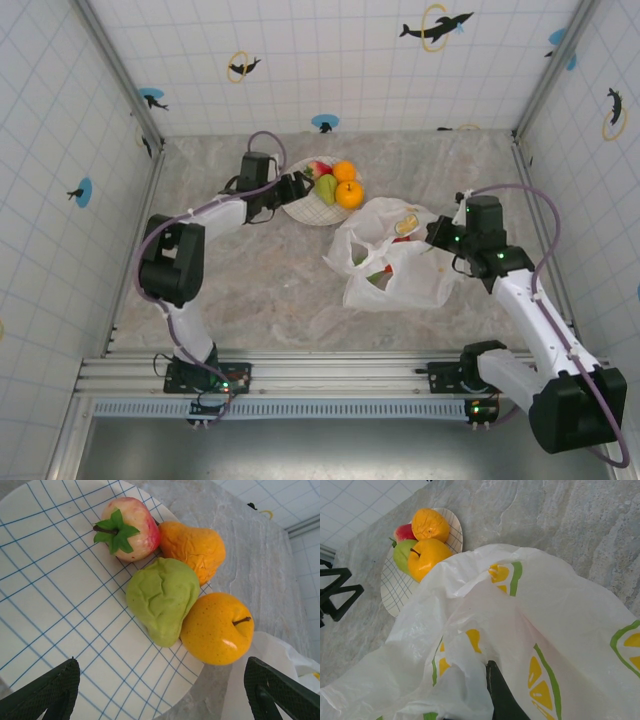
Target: Place the fruits into the plastic bag
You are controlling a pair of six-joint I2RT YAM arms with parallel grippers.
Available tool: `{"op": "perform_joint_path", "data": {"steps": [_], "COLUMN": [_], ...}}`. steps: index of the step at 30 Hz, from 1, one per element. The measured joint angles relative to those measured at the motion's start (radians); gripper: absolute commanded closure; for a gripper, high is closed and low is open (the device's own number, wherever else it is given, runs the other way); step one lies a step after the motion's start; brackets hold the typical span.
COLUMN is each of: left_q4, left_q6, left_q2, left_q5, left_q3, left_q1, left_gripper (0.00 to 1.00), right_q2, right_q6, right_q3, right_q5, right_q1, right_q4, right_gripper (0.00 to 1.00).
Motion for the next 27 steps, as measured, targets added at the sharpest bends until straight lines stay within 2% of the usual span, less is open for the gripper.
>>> {"op": "perform_joint_path", "data": {"steps": [12, 27], "left_q4": [0.024, 0.028], "left_q6": [-0.043, -0.071], "left_q2": [0.192, 0.319], "left_q5": [0.042, 0.084], "left_q3": [0.163, 0.265], "left_q1": [-0.031, -0.031], "left_gripper": [0.10, 0.10], "right_q2": [0.034, 0.037], "right_q6": [0.006, 0.002], "right_q3": [0.026, 0.030], "right_q5": [0.002, 0.006], "right_q1": [0.009, 0.012], "right_q4": [0.007, 0.006], "right_gripper": [1.00, 1.00]}}
